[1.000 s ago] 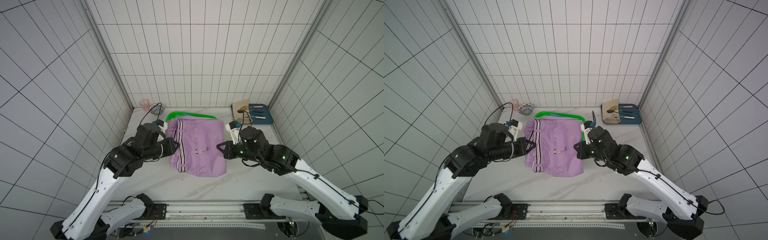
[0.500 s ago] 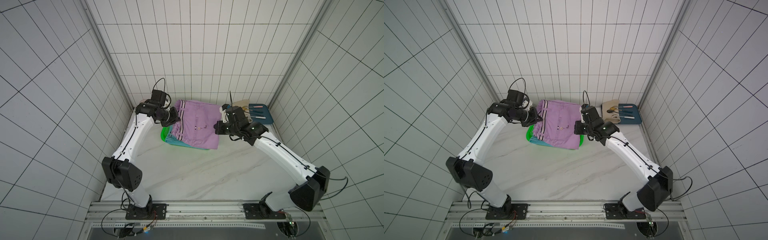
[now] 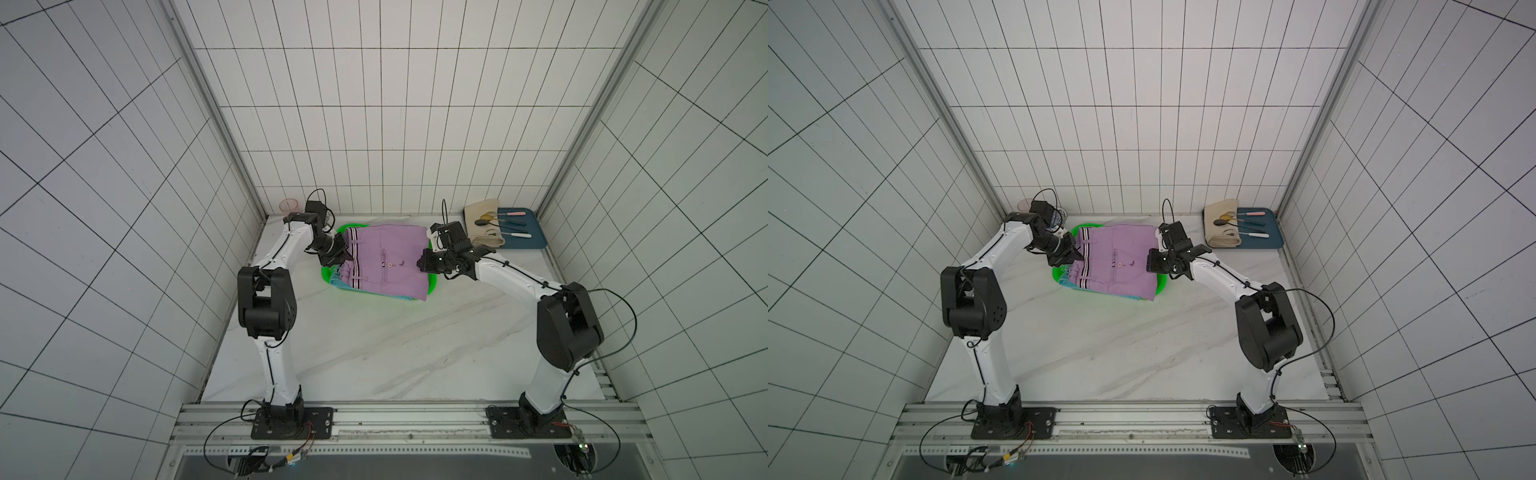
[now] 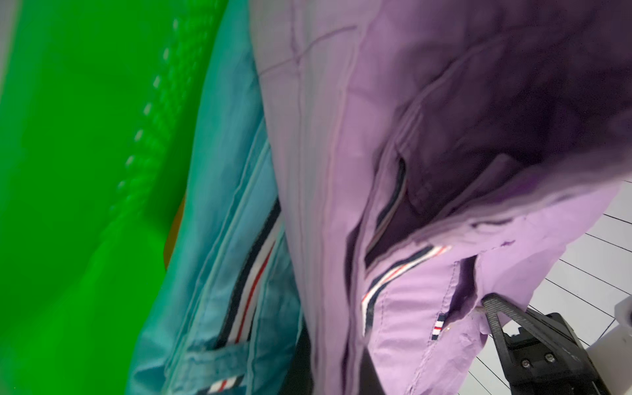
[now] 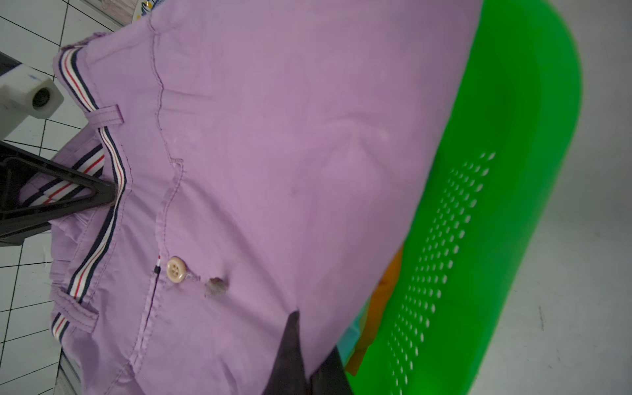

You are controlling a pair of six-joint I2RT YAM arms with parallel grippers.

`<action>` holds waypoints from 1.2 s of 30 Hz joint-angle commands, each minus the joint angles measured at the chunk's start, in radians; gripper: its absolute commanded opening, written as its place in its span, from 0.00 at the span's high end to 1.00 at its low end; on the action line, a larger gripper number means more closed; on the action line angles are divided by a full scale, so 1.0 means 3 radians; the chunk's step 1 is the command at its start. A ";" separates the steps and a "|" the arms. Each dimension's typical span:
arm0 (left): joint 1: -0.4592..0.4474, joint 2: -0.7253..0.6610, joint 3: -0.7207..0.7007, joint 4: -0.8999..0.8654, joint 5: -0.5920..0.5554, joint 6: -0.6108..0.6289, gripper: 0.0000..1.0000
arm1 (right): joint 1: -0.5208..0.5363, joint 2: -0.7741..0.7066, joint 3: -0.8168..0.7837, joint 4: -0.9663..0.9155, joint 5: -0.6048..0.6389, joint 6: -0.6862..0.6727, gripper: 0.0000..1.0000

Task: Put the folded long pants in the basket
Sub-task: Place the long pant in the basket.

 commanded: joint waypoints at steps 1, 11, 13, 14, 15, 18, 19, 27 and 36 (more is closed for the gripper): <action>-0.0010 0.0075 0.0200 0.0131 -0.0188 0.0096 1.00 | -0.0107 0.0002 -0.0063 0.0126 -0.0009 0.0067 1.00; 0.0116 0.0016 0.0454 0.0079 -0.0289 0.0113 1.00 | -0.0104 -0.0199 -0.0152 0.0324 -0.0148 0.0249 1.00; 0.0113 0.0005 0.0491 0.0080 -0.0335 0.0129 1.00 | -0.0097 -0.0198 -0.0104 0.0326 -0.0158 0.0263 1.00; 0.0112 0.0011 0.0515 0.0077 -0.0368 0.0144 1.00 | -0.0094 -0.0175 -0.0076 0.0321 -0.0153 0.0269 1.00; 0.0114 0.0041 0.0547 0.0065 -0.0399 0.0168 1.00 | -0.0093 -0.0146 -0.0054 0.0326 -0.0149 0.0273 1.00; 0.0137 0.0198 0.0683 -0.0079 -0.0554 0.0242 1.00 | -0.0085 0.0002 -0.0029 0.0354 -0.0174 0.0309 1.00; 0.0158 0.0240 0.0691 -0.0092 -0.0569 0.0253 1.00 | -0.0081 0.0055 -0.0045 0.0381 -0.0197 0.0330 1.00; 0.0279 0.0417 0.0607 -0.0103 -0.0528 0.0271 1.00 | -0.0066 0.0202 -0.0169 0.0414 -0.0257 0.0406 0.96; 0.0153 0.0056 0.0383 -0.0209 -0.0273 0.0072 0.22 | -0.0061 -0.0368 -0.0195 0.0083 0.0181 0.0059 0.60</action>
